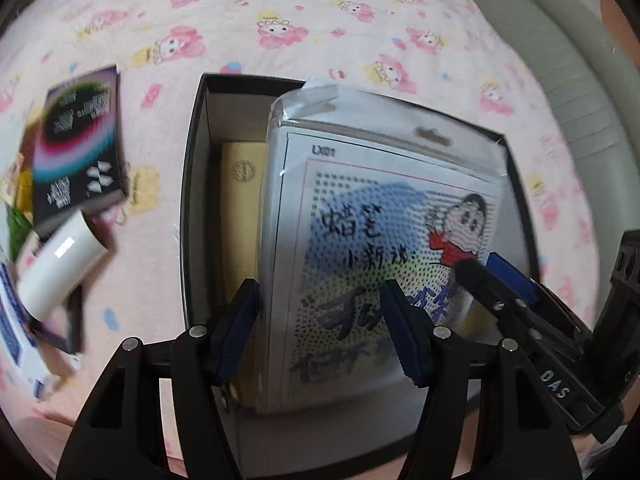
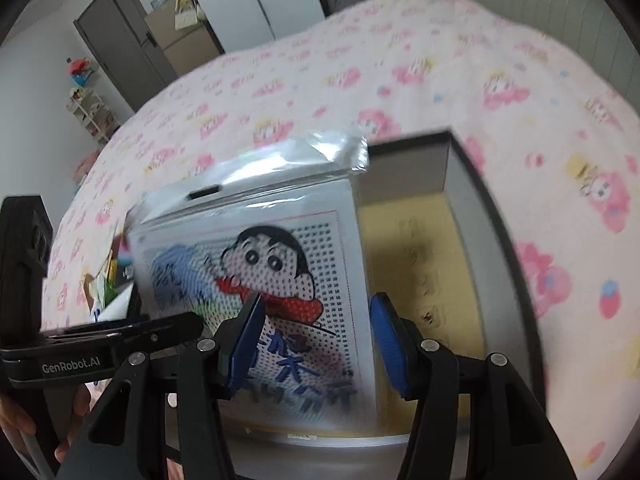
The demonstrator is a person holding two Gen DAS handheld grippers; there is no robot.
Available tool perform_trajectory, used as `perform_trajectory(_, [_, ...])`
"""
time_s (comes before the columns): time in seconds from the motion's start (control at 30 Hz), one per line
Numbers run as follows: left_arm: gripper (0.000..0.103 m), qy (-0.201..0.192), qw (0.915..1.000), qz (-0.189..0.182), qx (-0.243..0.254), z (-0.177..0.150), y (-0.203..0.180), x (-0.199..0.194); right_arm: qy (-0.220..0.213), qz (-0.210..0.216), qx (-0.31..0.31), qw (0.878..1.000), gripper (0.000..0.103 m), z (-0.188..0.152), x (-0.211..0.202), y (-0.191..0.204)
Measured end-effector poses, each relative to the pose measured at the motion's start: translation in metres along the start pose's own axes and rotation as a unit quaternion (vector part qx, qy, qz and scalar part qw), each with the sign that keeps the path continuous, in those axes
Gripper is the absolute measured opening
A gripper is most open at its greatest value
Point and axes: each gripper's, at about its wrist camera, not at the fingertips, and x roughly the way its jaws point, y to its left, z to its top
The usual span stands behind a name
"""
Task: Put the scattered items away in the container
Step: 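Lower the drawing pack into the box and open the right gripper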
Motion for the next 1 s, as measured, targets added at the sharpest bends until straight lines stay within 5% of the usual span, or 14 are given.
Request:
perform_trajectory(0.27, [0.064, 0.004, 0.9981, 0.059, 0.017, 0.0, -0.011, 0.009, 0.044, 0.037, 0.057, 0.997, 0.051, -0.009, 0.03, -0.034])
perform_trajectory(0.37, [0.061, -0.018, 0.9986, 0.046, 0.016, -0.003, -0.015, -0.001, 0.014, 0.006, 0.052, 0.999, 0.051, -0.011, 0.017, -0.032])
perform_trajectory(0.5, [0.056, -0.033, 0.9984, 0.04, 0.022, -0.001, -0.012, -0.01, 0.038, -0.042, 0.032, 0.998, 0.051, -0.015, 0.029, -0.026])
perform_trajectory(0.77, [0.052, -0.023, 0.9984, 0.038, 0.035, -0.003, -0.012, -0.016, 0.09, -0.011, 0.022, 0.996, 0.051, -0.017, 0.05, -0.012])
perform_trajectory(0.93, [0.052, -0.022, 0.9989, 0.032, 0.025, -0.003, -0.009, -0.016, 0.105, -0.012, -0.003, 0.994, 0.068, -0.016, 0.059, 0.004])
perform_trajectory(1.0, [0.052, -0.021, 0.9991, 0.029, 0.021, -0.004, -0.007, -0.014, 0.107, 0.026, -0.013, 0.994, 0.068, -0.018, 0.058, 0.012])
